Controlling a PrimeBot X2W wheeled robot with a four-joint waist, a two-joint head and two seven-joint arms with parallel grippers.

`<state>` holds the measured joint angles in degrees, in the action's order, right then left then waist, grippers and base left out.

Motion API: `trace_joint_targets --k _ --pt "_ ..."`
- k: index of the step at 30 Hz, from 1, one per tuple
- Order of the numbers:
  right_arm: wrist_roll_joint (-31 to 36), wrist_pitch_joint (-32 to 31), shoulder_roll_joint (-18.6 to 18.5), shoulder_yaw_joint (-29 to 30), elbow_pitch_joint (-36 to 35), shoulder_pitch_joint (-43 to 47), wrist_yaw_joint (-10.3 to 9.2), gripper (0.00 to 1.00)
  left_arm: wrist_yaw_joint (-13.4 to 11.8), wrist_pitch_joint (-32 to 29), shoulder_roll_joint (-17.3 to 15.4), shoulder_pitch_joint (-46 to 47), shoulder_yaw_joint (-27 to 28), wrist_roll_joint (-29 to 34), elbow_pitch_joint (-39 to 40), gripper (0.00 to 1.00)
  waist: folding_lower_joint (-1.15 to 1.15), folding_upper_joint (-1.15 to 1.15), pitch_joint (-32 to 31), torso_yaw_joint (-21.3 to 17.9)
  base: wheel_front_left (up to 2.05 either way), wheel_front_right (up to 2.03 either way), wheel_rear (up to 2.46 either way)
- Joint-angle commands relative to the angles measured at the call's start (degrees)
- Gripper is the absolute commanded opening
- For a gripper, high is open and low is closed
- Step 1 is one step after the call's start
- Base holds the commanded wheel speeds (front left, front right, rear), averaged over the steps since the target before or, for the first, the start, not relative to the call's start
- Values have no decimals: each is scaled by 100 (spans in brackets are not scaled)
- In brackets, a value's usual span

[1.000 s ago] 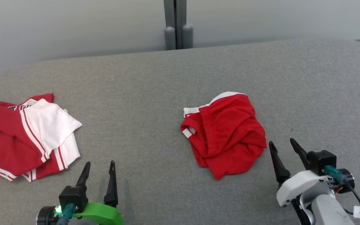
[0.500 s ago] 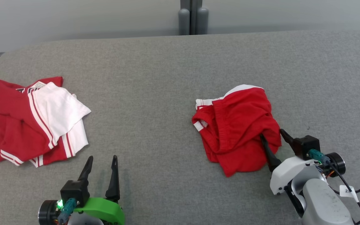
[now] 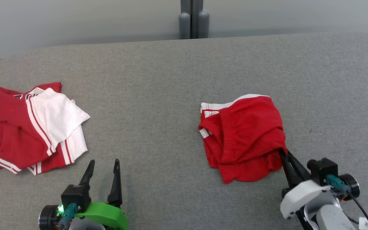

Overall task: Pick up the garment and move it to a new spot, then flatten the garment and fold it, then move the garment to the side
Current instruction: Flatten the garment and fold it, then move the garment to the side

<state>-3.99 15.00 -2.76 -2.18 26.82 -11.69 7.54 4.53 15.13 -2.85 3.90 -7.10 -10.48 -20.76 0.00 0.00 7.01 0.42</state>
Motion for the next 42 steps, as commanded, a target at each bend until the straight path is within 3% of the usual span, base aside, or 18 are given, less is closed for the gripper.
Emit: trace_joint_targets --k 1,6,7,8,9,10,17,30,42 --pt "-51 25 -29 93 -111 250 -11 0 -14 2 -17 -56 11 -22 21 100 0 0 1 -45 0 0 0" --pt "6 25 -29 346 -203 716 -11 0 5 1 -18 -33 -22 -12 13 100 0 0 8 -113 0 0 0" --pt "36 25 -27 379 -176 767 -11 15 7 2 -17 -32 -23 -4 10 100 0 0 1 -122 0 0 0" --pt "76 25 -28 444 -94 827 -11 43 8 2 -17 -31 -22 6 5 100 0 0 -8 -129 0 0 0" --pt "60 25 -29 486 -26 858 -11 81 10 1 -18 -31 -21 9 -2 100 0 0 -17 -132 0 0 0" --pt "4 25 -27 506 14 859 -11 100 11 1 -17 -33 -23 20 -9 100 0 0 -31 -135 0 0 0" --pt "-115 25 -27 720 -170 976 -11 100 -29 1 -17 -120 14 44 0 100 0 0 -126 -167 0 0 0" --pt "-720 25 -26 627 -1499 514 -11 100 -56 2 -17 38 138 164 147 100 0 0 -138 -244 0 0 0" --pt "-749 25 -28 625 -743 20 -11 100 -7 1 -17 135 121 291 277 100 0 0 -47 -178 0 0 0"
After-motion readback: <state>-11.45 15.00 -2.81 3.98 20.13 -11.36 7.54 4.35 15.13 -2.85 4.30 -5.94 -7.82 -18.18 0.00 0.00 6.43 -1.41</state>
